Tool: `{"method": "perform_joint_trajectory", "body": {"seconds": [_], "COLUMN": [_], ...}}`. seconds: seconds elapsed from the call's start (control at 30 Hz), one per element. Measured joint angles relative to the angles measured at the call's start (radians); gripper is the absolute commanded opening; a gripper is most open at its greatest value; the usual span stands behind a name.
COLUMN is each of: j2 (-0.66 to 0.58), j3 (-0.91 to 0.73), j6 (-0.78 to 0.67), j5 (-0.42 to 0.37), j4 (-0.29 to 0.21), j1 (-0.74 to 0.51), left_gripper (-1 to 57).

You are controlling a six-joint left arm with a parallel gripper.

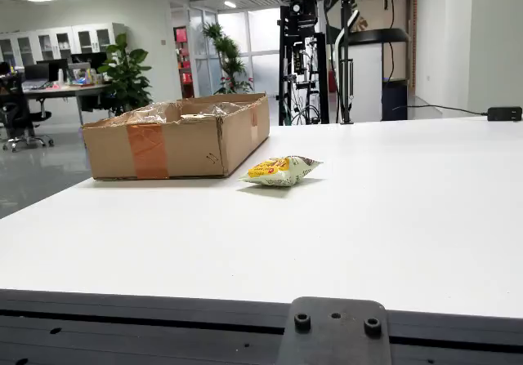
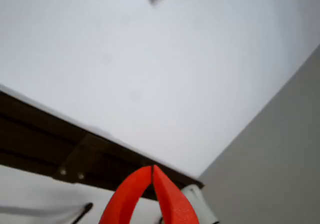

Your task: Grasp a snack and put it in the bin.

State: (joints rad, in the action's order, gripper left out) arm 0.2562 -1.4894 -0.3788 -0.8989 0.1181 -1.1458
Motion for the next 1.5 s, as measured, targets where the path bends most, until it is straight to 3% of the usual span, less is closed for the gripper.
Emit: {"method": "perform_joint_trajectory", "body": {"seconds": [1.5], "j2": [0.0], "j3": [0.0], "j6": [0.013], "j5": [0.0], "j4": [0.0], "j1": [0.003], "left_gripper": [0.4]}}
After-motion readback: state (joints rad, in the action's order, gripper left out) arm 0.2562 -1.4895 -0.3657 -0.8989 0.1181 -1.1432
